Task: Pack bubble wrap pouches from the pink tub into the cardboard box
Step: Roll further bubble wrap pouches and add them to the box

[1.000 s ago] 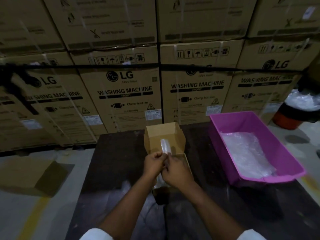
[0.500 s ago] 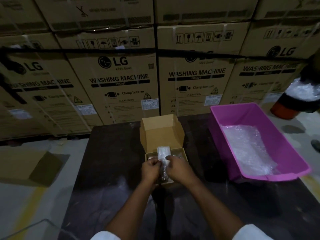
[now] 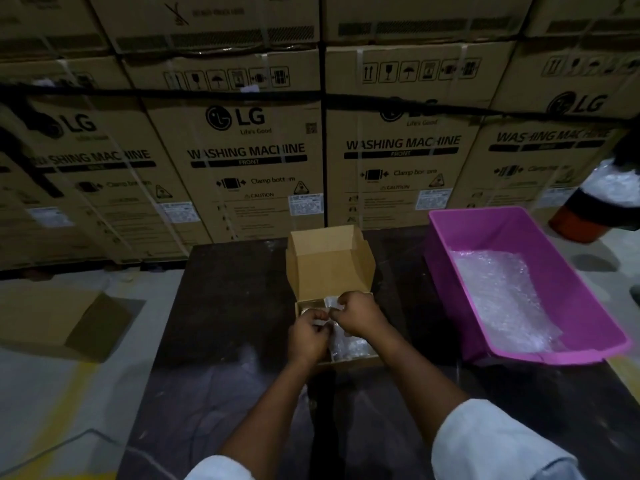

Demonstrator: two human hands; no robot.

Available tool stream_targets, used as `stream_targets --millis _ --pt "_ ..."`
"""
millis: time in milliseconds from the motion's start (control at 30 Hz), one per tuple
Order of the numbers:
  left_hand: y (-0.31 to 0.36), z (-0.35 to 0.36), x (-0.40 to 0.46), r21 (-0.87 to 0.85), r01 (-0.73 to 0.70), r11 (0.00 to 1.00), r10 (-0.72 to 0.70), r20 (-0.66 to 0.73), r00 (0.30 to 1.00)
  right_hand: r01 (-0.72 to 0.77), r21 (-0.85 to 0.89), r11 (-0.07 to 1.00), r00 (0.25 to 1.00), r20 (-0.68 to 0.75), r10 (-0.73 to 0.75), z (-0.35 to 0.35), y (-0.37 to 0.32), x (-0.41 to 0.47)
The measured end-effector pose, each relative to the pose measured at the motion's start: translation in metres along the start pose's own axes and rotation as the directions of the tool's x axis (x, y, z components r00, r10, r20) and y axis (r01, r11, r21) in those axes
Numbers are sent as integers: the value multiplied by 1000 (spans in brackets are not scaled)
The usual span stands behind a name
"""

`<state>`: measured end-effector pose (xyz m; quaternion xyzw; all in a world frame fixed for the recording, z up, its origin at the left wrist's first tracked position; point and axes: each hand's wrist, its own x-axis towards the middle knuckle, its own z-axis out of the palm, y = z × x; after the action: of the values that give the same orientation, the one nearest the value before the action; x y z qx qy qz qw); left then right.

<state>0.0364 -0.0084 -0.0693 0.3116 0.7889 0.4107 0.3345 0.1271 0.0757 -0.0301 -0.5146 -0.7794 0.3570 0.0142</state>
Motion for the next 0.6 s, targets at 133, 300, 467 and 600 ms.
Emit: stream_targets --millis 133,300,467,600 --pt "-1 0 -6 214 -98 972 95 24 995 -53 -25 998 999 -5 53 5 1 3" --pt "3 5 -15 452 -205 868 198 64 978 -57 -190 980 997 -53 48 5 3 9" --pt "-2 6 -23 562 -267 783 290 49 956 -6 -207 978 992 -123 -20 12 10 11" --pt "-7 7 -24 611 -414 675 458 93 884 36 -229 973 978 -192 -81 18 11 10"
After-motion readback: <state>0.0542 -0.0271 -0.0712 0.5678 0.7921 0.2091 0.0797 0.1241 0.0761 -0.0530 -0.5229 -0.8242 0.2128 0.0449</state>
